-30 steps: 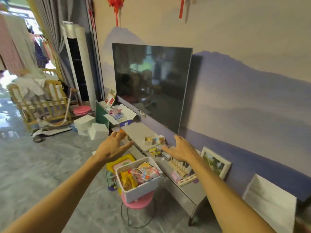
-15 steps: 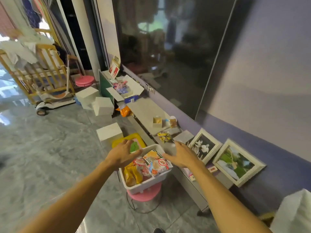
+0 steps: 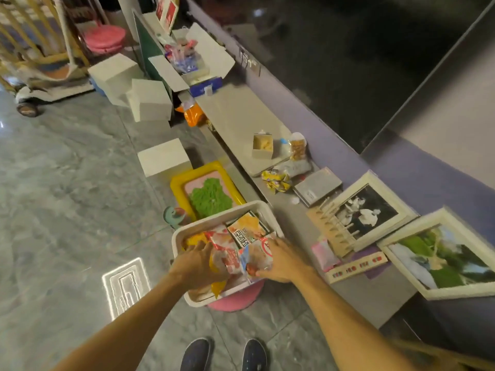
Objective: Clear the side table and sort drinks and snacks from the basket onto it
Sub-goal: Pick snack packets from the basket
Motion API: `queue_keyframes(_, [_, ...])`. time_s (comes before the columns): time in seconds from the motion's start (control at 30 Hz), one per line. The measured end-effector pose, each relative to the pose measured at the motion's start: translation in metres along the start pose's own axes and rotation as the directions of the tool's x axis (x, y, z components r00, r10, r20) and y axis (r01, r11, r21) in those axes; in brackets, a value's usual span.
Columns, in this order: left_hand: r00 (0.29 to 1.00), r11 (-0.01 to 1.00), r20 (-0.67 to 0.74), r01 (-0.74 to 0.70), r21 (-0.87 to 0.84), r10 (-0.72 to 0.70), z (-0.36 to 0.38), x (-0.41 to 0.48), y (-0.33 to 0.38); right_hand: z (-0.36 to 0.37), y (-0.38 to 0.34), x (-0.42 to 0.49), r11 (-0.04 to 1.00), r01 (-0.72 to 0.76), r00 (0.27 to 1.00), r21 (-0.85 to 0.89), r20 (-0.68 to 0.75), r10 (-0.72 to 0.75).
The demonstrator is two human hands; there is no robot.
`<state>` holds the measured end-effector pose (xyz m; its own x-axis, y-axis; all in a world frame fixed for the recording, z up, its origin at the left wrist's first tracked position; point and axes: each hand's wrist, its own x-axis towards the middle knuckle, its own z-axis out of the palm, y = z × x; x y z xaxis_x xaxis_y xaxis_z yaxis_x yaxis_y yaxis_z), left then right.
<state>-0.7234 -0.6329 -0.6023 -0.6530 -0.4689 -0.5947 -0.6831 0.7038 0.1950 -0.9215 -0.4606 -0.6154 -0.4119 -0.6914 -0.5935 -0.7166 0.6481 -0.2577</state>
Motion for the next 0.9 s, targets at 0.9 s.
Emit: queue_keyframes(0.9, [0.951,0.946,-0.302,-0.150,-0.287,0.059,0.013,0.072,-0.039,0.027,0.036,0.063,0.959,0.246,0.902,0.139,-0.396,-0.174])
